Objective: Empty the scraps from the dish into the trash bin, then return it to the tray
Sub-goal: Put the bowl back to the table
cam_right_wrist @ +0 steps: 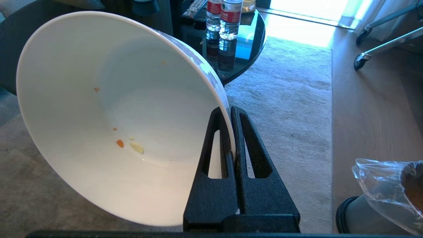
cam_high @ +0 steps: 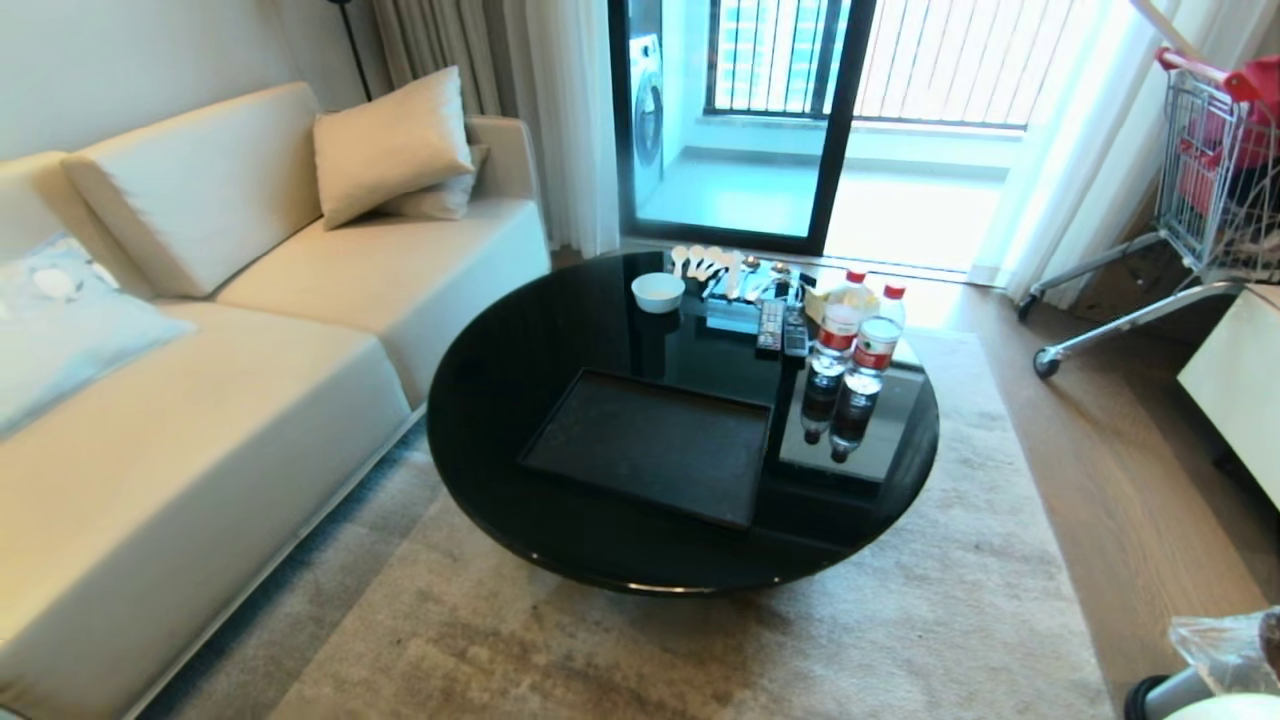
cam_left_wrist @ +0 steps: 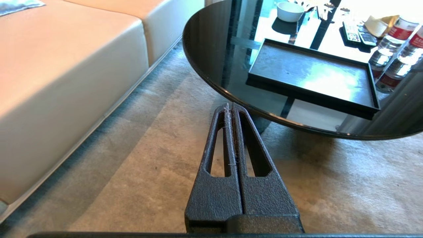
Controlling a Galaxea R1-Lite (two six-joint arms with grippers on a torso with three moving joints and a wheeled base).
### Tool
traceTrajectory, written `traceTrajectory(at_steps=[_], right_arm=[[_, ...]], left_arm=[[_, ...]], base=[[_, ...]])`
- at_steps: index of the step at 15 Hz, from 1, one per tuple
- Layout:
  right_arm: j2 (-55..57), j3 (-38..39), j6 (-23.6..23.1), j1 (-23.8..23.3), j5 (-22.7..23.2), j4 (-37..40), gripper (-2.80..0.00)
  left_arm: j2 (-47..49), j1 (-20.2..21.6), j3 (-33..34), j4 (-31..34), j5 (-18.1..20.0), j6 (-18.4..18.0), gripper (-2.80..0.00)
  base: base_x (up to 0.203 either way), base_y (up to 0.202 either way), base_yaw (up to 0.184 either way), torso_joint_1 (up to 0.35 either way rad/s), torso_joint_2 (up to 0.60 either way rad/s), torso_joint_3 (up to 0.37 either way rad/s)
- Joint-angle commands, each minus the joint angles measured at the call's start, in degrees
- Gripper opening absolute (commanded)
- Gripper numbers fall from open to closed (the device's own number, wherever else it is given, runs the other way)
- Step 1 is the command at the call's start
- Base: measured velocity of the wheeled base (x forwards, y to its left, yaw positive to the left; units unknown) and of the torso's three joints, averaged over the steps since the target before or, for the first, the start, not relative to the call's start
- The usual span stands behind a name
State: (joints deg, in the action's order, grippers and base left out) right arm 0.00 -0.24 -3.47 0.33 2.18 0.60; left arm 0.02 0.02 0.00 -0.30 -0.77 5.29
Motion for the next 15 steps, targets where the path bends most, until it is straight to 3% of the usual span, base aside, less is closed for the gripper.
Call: traceTrajectory(at_steps=[1,13,15], right_arm=[[0.09,-0.02,-0.04,0.02,0.01,0.02,-2.8],[0.09,-0.02,-0.04,0.02,0.01,0.02,-2.8],[0.09,-0.02,-0.04,0.02,0.01,0.02,-2.8]], left_arm=[[-0.02,0.05,0.0,-0.05,-0.03,0.07,-2.8],[-0.02,-0.02,0.0,-0.05,-0.03,0.07,-2.8],[-0.02,0.06,0.0,-0.05,-0.03,0.07,-2.8]], base=[[0.0,0.0,0.0,0.0,0.0,0.0],[0.0,0.0,0.0,0.0,0.0,0.0],[0.116,0.0,0.0,0.004,0.0,0.0]])
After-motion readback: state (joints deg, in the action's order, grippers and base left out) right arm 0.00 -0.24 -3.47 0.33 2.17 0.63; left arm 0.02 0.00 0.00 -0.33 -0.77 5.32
